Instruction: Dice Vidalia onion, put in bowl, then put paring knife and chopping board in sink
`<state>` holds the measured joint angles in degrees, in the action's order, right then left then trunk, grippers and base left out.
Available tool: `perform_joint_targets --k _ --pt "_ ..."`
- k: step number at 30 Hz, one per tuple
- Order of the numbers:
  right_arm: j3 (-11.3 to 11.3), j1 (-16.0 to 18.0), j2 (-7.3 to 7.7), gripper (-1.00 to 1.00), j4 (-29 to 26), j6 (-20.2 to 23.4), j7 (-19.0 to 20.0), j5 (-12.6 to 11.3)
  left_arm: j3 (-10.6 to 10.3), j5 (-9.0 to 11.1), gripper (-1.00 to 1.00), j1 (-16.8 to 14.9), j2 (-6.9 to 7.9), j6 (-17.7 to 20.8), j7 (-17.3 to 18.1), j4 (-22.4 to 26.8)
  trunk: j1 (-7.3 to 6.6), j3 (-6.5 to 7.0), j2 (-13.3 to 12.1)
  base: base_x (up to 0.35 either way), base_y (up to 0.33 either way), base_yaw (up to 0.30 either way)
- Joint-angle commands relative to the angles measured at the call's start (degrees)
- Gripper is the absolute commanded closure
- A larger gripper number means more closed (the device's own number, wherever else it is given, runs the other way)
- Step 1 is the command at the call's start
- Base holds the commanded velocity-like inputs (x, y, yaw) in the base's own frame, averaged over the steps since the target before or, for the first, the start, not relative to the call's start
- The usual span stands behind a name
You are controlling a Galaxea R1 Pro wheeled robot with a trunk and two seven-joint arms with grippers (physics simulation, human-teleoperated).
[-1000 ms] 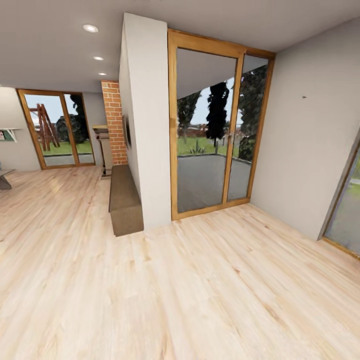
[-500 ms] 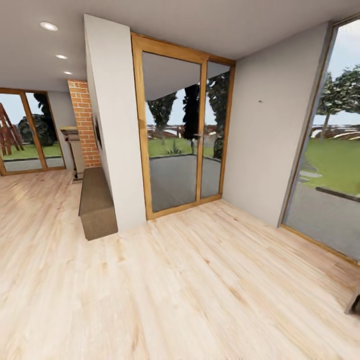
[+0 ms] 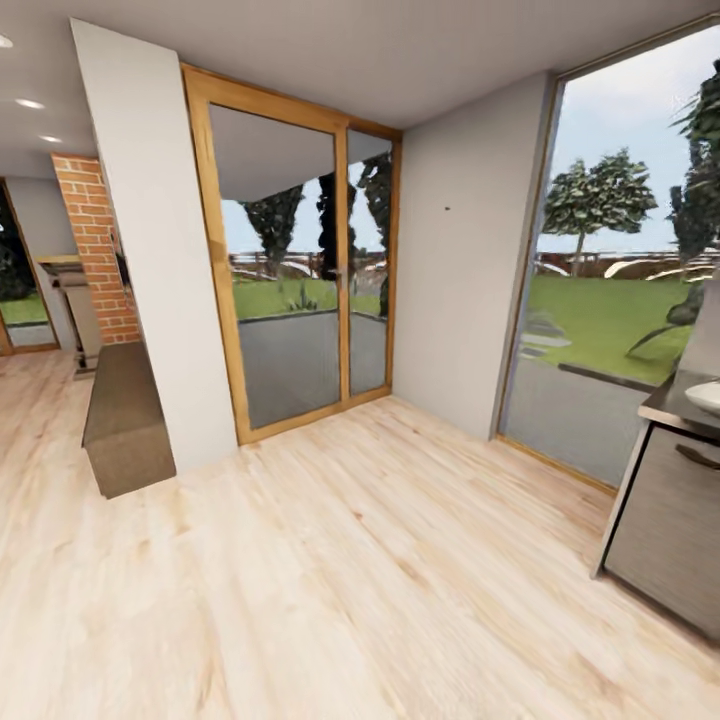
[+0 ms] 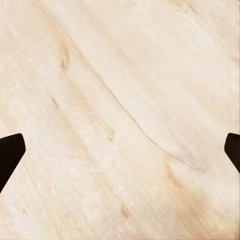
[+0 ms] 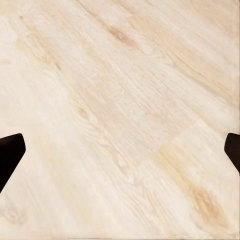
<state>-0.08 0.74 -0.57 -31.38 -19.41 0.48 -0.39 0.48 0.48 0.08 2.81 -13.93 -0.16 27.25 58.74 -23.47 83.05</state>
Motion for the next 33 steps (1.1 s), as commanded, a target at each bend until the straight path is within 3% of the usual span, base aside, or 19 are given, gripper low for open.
perform_joint_targets --k 1,27,33 --pt "0.0 0.1 -0.02 -1.0 0.1 -0.2 0.0 0.0 0.0 0.0 -1.0 0.0 0.0 -0.1 0.0 0.1 -0.01 -0.03 0.0 -0.097 -0.303 -0.267" --pt "0.0 0.1 -0.02 -1.0 0.1 -0.4 0.0 0.0 0.0 0.0 -1.0 0.0 0.09 -0.1 0.0 0.1 -0.01 0.63 0.0 -0.084 -0.31 -0.267" --pt "0.0 0.1 -0.04 -1.0 0.1 -0.5 0.0 0.0 0.0 0.0 -1.0 0.0 0.09 -0.1 0.0 0.1 -0.01 0.78 0.0 -0.04 -0.117 -0.267"
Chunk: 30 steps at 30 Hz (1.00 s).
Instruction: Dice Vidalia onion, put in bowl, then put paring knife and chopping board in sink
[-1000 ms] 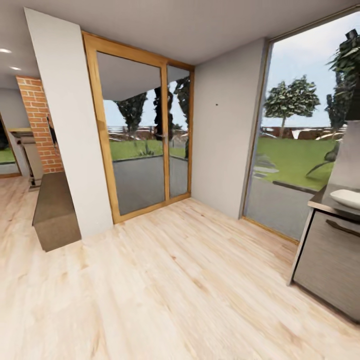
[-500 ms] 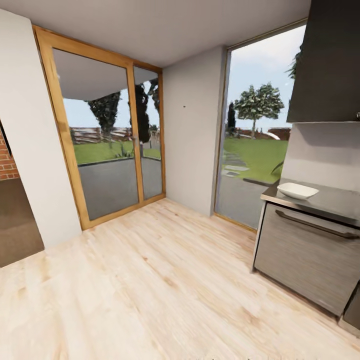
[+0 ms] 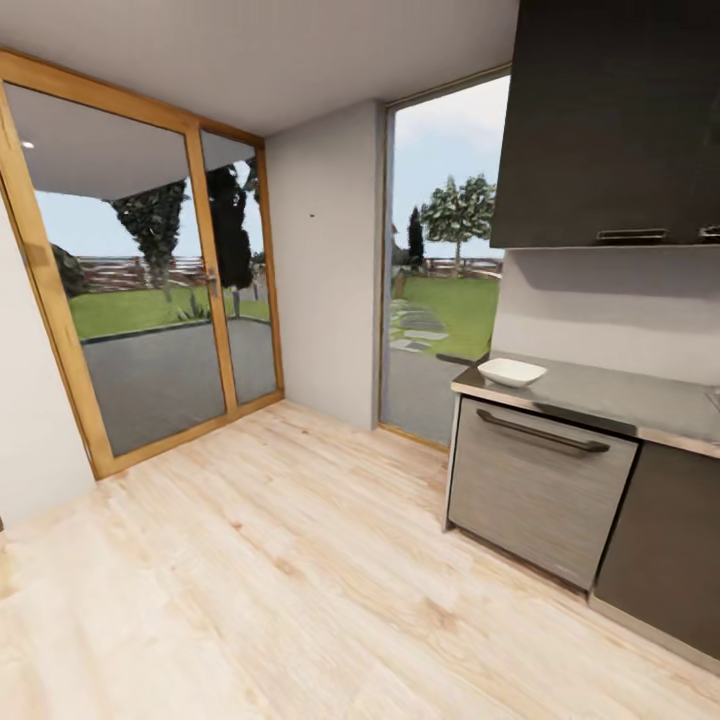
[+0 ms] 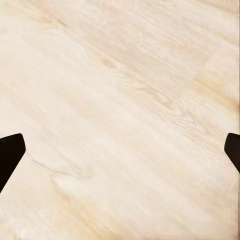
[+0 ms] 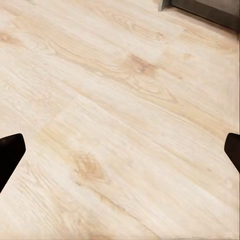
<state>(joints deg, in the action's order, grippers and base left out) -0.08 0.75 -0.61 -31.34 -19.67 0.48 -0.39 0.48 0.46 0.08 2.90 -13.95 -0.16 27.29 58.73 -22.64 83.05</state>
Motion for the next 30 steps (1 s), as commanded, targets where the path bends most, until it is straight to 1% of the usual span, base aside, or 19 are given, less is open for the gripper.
perform_joint_targets --k 1,30 --pt "0.0 0.0 -0.01 -1.0 0.1 -0.2 0.0 0.0 0.0 0.0 -1.0 0.0 0.0 -0.1 0.0 0.0 0.0 -0.03 0.0 -0.008 -0.022 -0.267" --pt "0.0 0.0 0.08 -1.0 0.1 -0.2 0.0 0.0 0.1 0.1 -1.0 0.0 0.09 -0.1 0.0 0.0 0.0 0.7 0.0 -0.001 -0.002 -0.267"
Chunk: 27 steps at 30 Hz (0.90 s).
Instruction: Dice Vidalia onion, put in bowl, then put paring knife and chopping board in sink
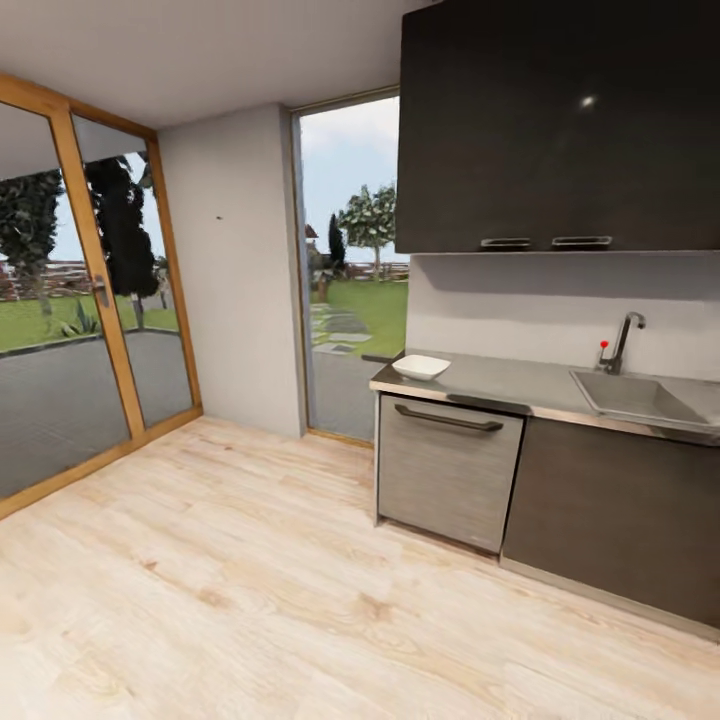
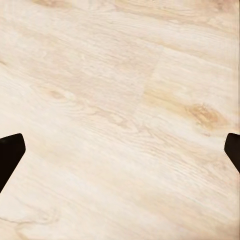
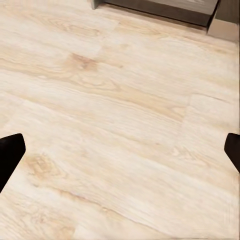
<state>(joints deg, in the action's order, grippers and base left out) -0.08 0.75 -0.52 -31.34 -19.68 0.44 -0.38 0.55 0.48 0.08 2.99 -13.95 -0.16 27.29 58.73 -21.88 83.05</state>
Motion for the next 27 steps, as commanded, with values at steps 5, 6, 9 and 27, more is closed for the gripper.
perform_joint_targets --k 5,6,9,27 --pt "0.0 0.0 -0.04 -1.0 0.3 -0.2 0.0 0.0 0.0 0.0 -1.0 0.0 0.0 -0.1 0.0 0.0 0.0 0.07 0.0 0.0 0.0 -0.267" --pt "0.0 0.0 -0.06 -1.0 0.3 -0.2 0.0 0.0 0.0 0.0 -1.0 0.0 0.0 -0.1 0.0 0.0 0.0 0.1 0.0 0.0 0.0 -0.267" --pt "0.0 0.0 -0.08 -1.0 0.4 -0.2 0.0 0.0 0.0 0.0 -1.0 0.0 0.0 -0.1 0.0 0.0 0.0 0.17 0.0 0.0 0.0 -0.267" --pt "0.0 0.0 -0.1 -1.0 0.5 -0.2 0.0 0.0 0.1 0.0 -1.0 0.0 0.01 -0.1 0.0 0.0 0.0 0.63 0.0 0.0 0.0 -0.267"
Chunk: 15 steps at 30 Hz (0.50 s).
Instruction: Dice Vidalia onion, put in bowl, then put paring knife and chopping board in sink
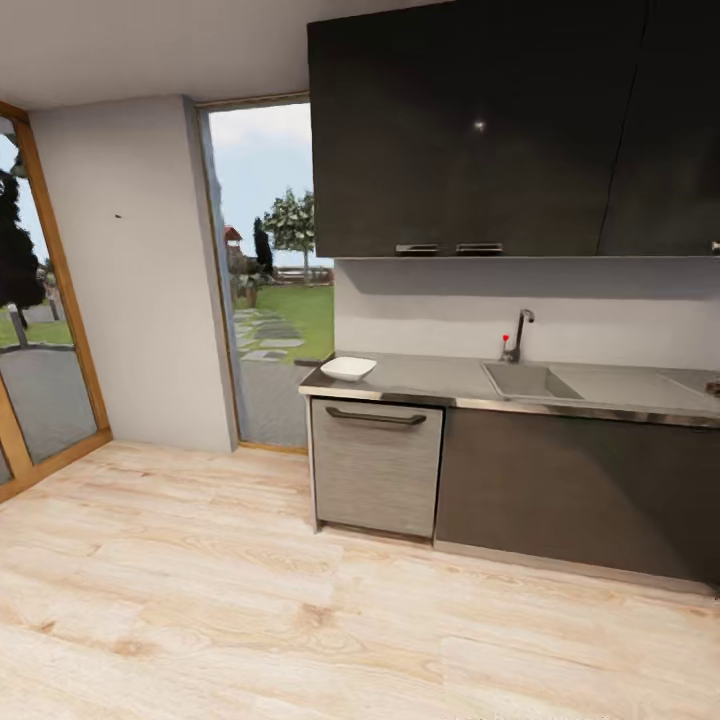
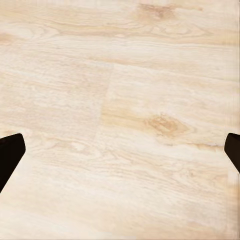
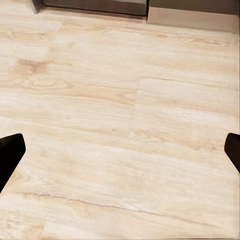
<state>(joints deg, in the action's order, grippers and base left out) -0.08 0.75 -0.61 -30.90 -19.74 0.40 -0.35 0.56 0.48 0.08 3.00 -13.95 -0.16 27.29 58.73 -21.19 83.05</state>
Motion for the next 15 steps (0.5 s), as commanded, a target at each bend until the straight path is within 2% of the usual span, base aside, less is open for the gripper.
perform_joint_targets --k 1,15 --pt "0.0 0.0 -0.01 -1.0 0.1 -0.2 0.0 0.0 0.0 0.0 -1.0 0.0 0.03 -0.1 0.0 0.0 0.0 -0.03 0.0 0.0 0.0 -0.267" --pt "0.0 0.0 -0.01 -1.0 0.1 -0.2 0.0 -0.1 0.1 0.0 -1.0 0.0 -0.01 -0.1 0.0 0.0 0.0 0.32 0.0 0.0 0.0 -0.267"
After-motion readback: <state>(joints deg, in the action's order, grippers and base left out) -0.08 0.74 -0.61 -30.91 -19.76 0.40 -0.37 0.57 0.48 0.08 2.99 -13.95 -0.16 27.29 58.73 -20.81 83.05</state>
